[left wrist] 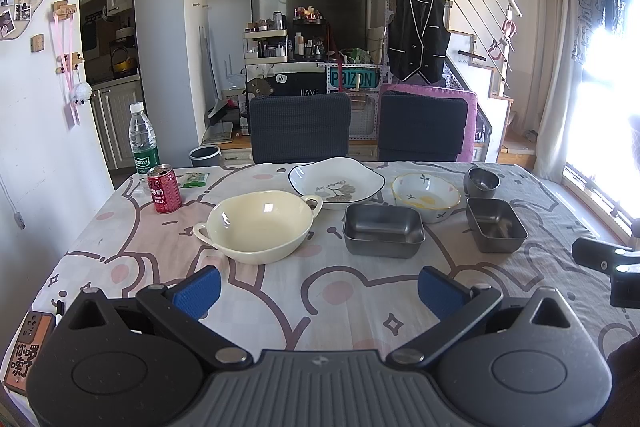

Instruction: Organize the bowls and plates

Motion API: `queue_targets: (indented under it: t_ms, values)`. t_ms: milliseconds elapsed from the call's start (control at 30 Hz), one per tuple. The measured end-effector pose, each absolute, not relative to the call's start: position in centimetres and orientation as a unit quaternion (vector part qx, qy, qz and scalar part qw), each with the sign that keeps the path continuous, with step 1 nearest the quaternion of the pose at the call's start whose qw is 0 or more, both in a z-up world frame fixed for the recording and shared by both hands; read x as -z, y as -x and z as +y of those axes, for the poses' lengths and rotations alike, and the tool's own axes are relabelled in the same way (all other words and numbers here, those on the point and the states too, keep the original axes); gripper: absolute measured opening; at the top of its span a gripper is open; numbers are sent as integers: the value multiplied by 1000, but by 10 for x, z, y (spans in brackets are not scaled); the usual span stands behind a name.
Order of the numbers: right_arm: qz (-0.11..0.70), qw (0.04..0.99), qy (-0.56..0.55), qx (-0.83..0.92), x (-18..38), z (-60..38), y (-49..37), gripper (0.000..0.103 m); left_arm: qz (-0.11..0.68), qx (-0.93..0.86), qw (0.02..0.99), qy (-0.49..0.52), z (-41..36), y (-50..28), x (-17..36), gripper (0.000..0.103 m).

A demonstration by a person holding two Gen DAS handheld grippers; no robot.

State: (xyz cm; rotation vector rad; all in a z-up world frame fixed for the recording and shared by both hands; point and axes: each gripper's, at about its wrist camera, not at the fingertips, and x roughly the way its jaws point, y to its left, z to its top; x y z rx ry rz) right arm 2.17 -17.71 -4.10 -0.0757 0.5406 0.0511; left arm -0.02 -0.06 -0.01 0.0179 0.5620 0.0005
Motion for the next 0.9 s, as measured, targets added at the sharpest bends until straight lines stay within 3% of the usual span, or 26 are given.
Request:
queue_targets:
  t_ms: [900]
  values:
    - [335, 937, 77, -58, 44, -165, -61, 103, 323, -45, 945, -1, 20, -33, 14, 103]
